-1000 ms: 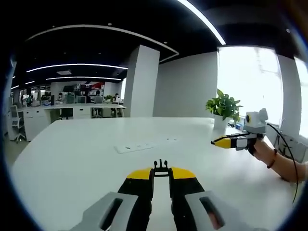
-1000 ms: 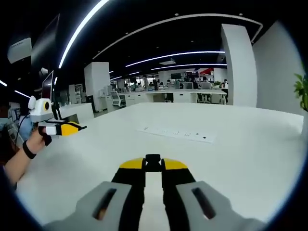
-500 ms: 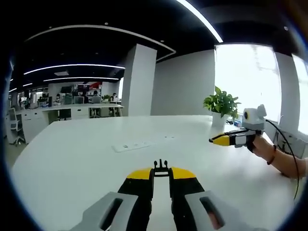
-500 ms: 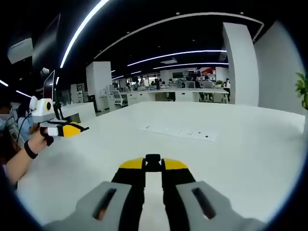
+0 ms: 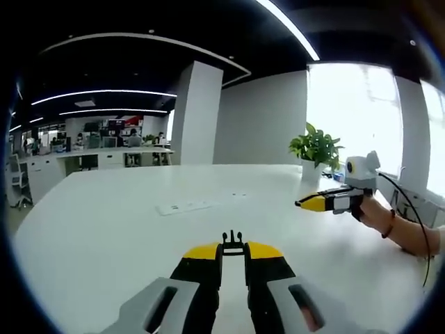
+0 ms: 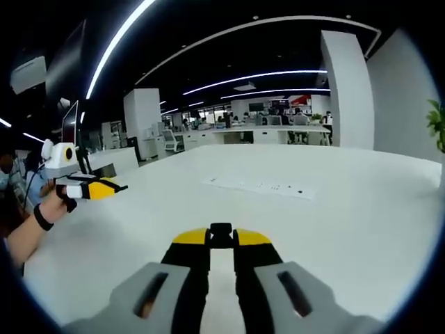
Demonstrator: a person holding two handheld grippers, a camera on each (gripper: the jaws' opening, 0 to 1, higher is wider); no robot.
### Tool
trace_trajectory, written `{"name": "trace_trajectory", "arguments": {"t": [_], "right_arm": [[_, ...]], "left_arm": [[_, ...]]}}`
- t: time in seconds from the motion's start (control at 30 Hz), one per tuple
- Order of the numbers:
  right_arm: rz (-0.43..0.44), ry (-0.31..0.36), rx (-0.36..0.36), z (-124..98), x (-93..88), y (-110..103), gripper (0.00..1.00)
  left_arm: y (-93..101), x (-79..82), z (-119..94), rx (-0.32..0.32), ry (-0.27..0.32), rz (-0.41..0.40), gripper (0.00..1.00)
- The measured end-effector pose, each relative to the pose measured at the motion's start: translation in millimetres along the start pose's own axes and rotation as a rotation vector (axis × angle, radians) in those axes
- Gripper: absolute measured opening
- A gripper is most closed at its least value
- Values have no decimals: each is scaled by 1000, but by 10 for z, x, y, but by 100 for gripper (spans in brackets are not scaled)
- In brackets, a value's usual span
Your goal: Snap the two parts of the plastic buckle together until the buckle closes and remains connected.
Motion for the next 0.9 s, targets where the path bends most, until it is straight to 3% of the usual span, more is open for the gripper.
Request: {"name": "trace_trajectory", "arguments": {"t": [0.27, 0.9], "right_arm": [[-15, 25, 11, -19, 54, -87, 11], [-29, 29, 35, -158, -8, -242, 11]], "left_arm": [[29, -8, -25, -6, 6, 0, 11], [165, -156, -271, -16, 23, -25, 11]]}}
Point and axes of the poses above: the point that each gripper's makers call its tool centre point, and the gripper's own axes: z roughly forward along the fingers, y roughly to its right, x roughly out of its top, the point moved 7 cm from there along -z, roughly backward along the fingers, and after that the axes turned 4 degrees about -x, right-handed, at the moved point
